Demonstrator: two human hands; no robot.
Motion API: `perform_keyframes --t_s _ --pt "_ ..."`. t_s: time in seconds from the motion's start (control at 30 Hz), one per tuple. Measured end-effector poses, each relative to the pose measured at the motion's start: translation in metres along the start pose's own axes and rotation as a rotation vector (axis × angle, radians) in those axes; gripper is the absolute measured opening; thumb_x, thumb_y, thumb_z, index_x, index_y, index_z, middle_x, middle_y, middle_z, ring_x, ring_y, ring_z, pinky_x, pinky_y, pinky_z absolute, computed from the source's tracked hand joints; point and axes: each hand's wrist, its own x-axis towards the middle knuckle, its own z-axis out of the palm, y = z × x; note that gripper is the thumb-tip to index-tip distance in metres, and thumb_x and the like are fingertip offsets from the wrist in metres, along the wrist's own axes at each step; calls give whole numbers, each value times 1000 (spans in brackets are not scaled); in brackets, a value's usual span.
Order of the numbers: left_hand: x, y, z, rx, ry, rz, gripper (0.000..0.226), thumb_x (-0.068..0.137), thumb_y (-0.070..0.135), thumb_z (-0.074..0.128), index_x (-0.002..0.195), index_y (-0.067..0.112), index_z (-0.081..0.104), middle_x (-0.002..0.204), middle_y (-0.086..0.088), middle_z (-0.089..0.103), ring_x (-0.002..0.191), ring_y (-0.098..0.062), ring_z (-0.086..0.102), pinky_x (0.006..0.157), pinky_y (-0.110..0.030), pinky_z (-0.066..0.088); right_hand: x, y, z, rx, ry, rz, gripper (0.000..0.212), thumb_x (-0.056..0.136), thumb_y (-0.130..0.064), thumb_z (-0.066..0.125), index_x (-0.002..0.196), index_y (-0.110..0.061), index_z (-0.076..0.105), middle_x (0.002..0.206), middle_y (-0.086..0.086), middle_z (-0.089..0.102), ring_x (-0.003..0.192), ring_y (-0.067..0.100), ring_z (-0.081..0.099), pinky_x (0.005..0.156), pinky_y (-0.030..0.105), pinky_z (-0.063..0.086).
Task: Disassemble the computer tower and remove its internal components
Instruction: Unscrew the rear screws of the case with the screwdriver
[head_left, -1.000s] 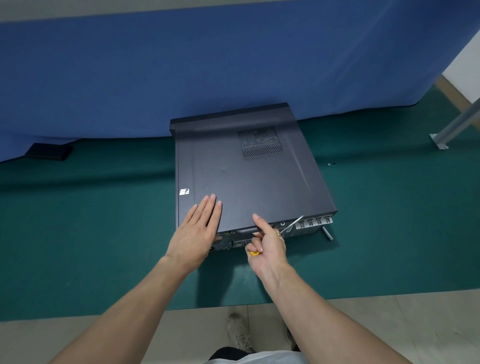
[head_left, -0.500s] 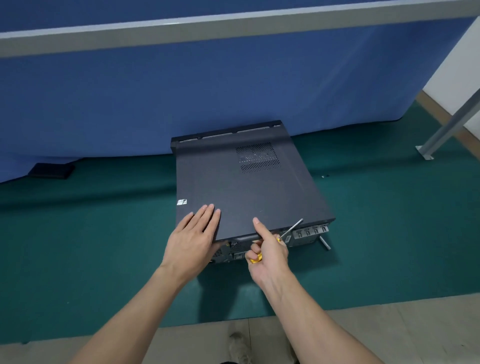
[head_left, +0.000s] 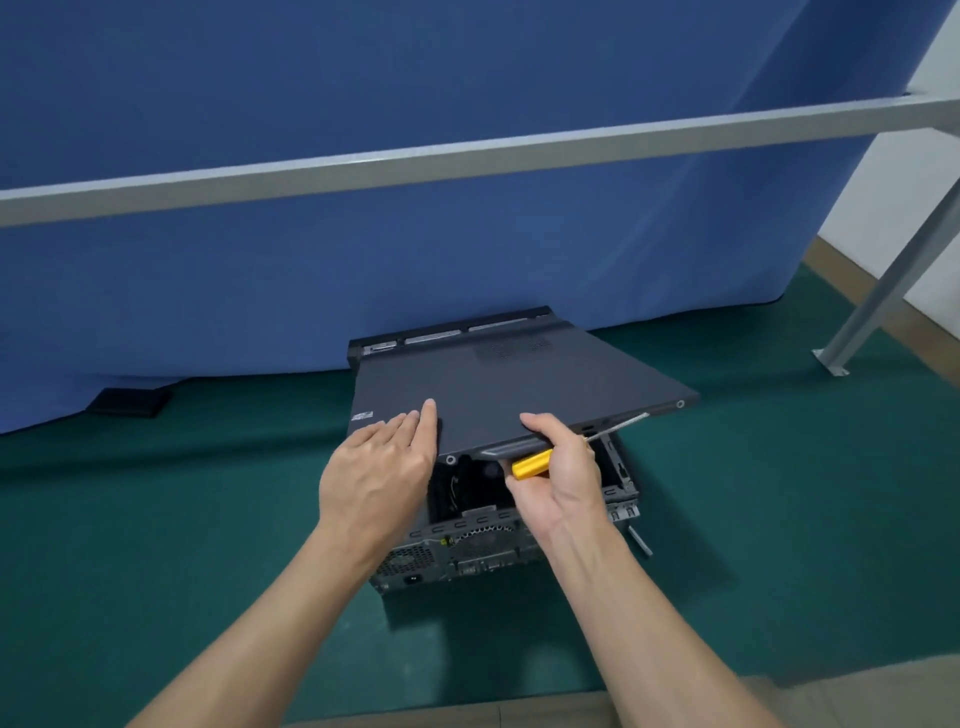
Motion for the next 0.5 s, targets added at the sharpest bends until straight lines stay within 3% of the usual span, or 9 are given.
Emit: perform_keyframes --t_s 0.17,0.3,0.5 --pt "29 45 -9 31 66 54 44 63 -7 74 106 -2 71 100 -14 73 94 -25 71 76 -34 57 3 -51 -22 68 -81 -27 15 75 6 64 76 -5 74 90 17 73 80 31 72 59 36 57" --pt "70 100 -3 -24 74 65 36 71 -6 65 106 0 71 106 -15 72 101 -27 69 82 -38 56 15 -113 -47 86 -60 -96 21 74 5 65 93 -3 66 98 19 71 89 34 70 65 39 57" --pt "126 190 23 -192 51 61 41 65 -7 73 105 2 72 107 -12 72 103 -26 68 86 -38 56 41 -205 -102 173 87 -189 36 74 6 66 106 -10 63 106 12 70 88 29 71 66 36 58"
